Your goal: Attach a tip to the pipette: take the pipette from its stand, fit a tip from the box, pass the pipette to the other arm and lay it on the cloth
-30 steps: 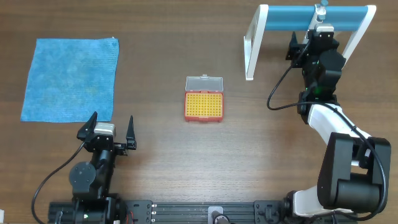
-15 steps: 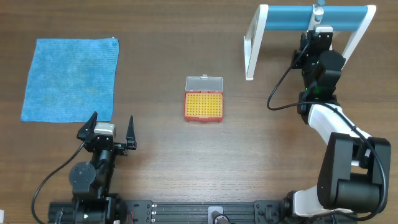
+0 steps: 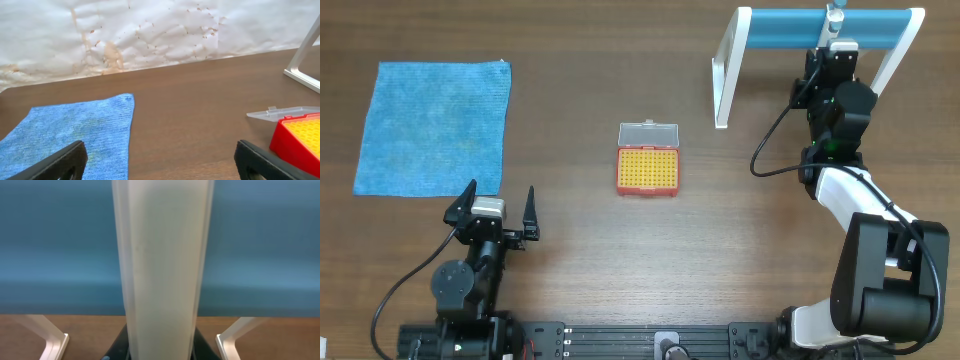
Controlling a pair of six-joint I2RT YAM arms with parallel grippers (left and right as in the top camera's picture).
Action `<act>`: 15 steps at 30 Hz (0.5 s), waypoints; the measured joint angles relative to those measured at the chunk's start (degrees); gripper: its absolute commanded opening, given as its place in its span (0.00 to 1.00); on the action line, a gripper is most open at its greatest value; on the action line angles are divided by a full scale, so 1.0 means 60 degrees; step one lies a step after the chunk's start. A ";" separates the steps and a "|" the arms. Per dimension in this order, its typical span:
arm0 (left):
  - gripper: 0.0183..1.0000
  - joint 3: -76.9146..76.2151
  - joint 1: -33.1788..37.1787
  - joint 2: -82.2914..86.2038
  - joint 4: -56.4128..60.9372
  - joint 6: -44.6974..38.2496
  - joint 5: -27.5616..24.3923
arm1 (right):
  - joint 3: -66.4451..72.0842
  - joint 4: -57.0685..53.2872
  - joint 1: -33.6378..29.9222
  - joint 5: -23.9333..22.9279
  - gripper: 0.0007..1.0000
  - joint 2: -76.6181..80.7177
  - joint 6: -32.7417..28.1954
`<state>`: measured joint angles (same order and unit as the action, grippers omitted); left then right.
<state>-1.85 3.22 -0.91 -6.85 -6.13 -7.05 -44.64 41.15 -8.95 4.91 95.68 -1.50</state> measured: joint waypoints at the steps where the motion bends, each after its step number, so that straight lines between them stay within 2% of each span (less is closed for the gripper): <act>1: 0.95 0.0000 0.0000 0.0000 0.0000 0.0000 0.0000 | 0.0000 0.0000 0.0000 0.0000 0.08 -0.0007 0.0080; 6: 0.95 0.0000 0.0000 0.0000 0.0000 0.0000 0.0000 | 0.0000 -0.0106 0.0000 0.0087 0.08 -0.0331 0.0463; 15: 0.95 0.0000 0.0000 0.0000 0.0000 0.0000 0.0004 | 0.0273 0.0018 0.0178 0.0710 0.08 -0.1628 0.0637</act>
<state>-1.85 3.22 -0.91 -6.85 -6.13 -7.03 -43.00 41.25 -7.88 9.17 85.91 2.33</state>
